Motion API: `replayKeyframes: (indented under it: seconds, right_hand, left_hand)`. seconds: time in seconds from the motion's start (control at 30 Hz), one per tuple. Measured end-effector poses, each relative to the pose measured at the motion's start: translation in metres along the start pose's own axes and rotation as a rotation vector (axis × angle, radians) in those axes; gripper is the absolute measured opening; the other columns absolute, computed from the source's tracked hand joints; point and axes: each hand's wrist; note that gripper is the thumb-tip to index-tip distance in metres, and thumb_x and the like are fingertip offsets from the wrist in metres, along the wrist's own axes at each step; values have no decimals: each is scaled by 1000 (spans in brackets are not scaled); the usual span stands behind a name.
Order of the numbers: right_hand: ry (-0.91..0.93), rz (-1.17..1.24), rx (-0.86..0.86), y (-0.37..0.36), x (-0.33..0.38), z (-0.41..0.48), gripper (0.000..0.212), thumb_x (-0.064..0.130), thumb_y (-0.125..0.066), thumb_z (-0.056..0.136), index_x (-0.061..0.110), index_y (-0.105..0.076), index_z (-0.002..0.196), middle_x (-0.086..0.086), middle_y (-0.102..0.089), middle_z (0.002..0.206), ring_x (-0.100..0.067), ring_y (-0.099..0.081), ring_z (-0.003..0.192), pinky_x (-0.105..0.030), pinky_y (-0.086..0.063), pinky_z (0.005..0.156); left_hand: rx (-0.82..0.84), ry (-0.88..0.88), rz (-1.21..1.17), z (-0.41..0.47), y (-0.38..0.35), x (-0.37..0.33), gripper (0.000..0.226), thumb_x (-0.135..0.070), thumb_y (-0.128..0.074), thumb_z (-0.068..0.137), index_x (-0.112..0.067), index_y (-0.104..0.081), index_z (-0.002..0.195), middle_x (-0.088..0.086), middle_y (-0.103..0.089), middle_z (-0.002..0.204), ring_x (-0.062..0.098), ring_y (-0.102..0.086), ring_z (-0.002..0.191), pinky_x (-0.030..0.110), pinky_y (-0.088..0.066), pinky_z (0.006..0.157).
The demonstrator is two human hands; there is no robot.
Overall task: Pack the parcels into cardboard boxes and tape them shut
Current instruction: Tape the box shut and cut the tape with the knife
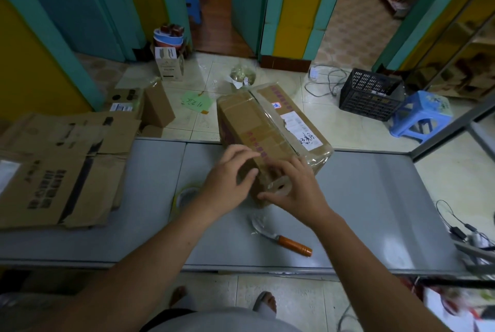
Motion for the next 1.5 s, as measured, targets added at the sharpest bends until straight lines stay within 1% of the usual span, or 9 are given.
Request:
replayKeyframes:
  seconds: [0.13, 0.3, 0.6, 0.73, 0.93, 1.1, 1.2, 1.3, 1.5]
  right_hand:
    - [97, -10, -159, 46, -35, 6, 22, 35, -73, 95, 20, -77, 111, 9, -72, 116, -14, -63, 114, -46, -48, 99]
    - [-138, -68, 0, 67, -90, 25, 45, 56, -60, 94, 35, -68, 134, 16, -56, 149, -24, -42, 145, -54, -38, 117]
    - [15, -111, -45, 36, -72, 18, 38, 43, -69, 91, 30, -75, 127, 19, -64, 138, -14, -46, 104, -32, -48, 92]
    - [61, -144, -101, 26, -78, 13, 39, 33, -74, 92, 26, -74, 130, 13, -64, 141, -21, -50, 110, -33, -50, 94]
    - [192, -140, -22, 37, -88, 15, 40, 32, -64, 97, 21, -70, 135, 8, -61, 145, -24, -55, 112, -13, -37, 103]
    - [18, -17, -88, 36, -83, 8, 47, 26, -74, 94, 23, -65, 140, 7, -58, 149, -14, -57, 127, -30, -50, 107]
    - [-224, 128, -195, 30, -74, -3, 51, 27, -81, 89, 22, -65, 137, 6, -64, 134, -8, -62, 120, -28, -52, 105]
    - [-420, 213, -311, 23, -66, -9, 51, 31, -85, 83, 15, -70, 128, 3, -70, 119, -8, -69, 103, -24, -57, 94]
    - [-485, 181, -422, 15, -54, -14, 21, 34, -85, 82, 19, -82, 97, 16, -74, 82, 4, -69, 77, -11, -56, 74]
  left_hand:
    - [16, -30, 14, 7, -31, -13, 44, -39, -78, 92, -22, -72, 131, -7, -55, 146, 15, -46, 143, 36, -38, 121]
    - [44, -3, 30, 12, -42, -12, 40, -24, -81, 91, -13, -75, 129, 5, -61, 147, 23, -40, 151, 47, -36, 124]
    - [153, -50, 96, 22, 34, 19, 39, -6, -73, 95, -18, -73, 132, -4, -65, 142, 3, -50, 139, 6, -28, 113]
    - [98, -111, 209, 25, 24, 19, 34, -34, -82, 89, -26, -79, 122, -12, -67, 125, 4, -57, 121, 18, -44, 102]
    - [140, -136, 97, 27, 30, 30, 32, -18, -82, 87, -18, -80, 119, -4, -71, 125, 10, -59, 128, 21, -41, 115]
    - [108, -14, 7, 20, 33, 32, 48, -17, -82, 89, -20, -71, 136, -8, -59, 142, 3, -51, 138, 24, -40, 119]
    - [-10, 168, -88, 7, 31, 28, 62, -20, -86, 85, -20, -64, 143, -7, -57, 135, 0, -57, 125, 17, -50, 104]
    - [-124, 316, -104, -1, 26, 25, 46, -22, -90, 81, -12, -74, 123, -4, -73, 108, 2, -70, 98, 22, -60, 86]
    - [-155, 299, -98, -10, 19, 25, 28, -41, -82, 82, -15, -84, 92, -9, -77, 77, 12, -73, 71, 43, -62, 73]
Point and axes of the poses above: each hand's wrist, its own z-axis towards the middle knuckle, its own y-axis out of the back of the hand, x = y × z
